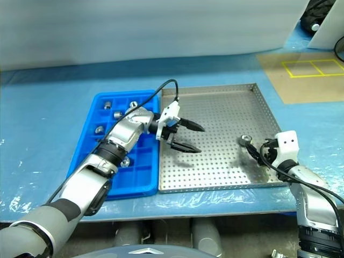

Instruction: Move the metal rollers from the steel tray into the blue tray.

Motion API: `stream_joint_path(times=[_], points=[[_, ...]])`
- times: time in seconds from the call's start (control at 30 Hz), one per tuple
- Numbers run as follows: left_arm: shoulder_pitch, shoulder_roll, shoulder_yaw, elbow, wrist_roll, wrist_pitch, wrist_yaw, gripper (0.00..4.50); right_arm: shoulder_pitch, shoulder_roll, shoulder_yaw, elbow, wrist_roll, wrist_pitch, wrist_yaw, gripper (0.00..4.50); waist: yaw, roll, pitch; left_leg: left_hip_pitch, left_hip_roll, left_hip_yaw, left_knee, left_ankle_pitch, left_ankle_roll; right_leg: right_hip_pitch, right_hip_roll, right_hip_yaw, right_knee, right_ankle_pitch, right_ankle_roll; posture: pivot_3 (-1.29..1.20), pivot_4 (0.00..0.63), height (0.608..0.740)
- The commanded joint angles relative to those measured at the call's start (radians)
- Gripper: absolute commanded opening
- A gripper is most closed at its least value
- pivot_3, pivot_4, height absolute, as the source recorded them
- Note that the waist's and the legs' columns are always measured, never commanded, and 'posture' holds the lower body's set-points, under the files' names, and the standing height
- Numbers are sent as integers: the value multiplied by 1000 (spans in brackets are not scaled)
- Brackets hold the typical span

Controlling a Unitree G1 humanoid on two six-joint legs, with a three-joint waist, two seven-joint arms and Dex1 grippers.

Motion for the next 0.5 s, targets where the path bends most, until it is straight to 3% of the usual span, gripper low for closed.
stream_joint_path(times=[0.03, 0.5], points=[[15, 10, 18, -66, -13, 17, 12, 3914, -22, -31, 9, 1, 2, -28, 17, 3975, 2, 0, 0, 0, 0, 0, 0, 0, 0, 0, -1, 0, 0, 0, 0, -443, 150, 740], [46, 34, 16, -117, -10, 51, 27, 3914, -79, -3, 129, 61, -37, -77, 9, 3975, 3, 0, 0, 0, -2, 1, 0, -1, 2, 1, -4, -1, -1, 0, 0, -418, 150, 740]])
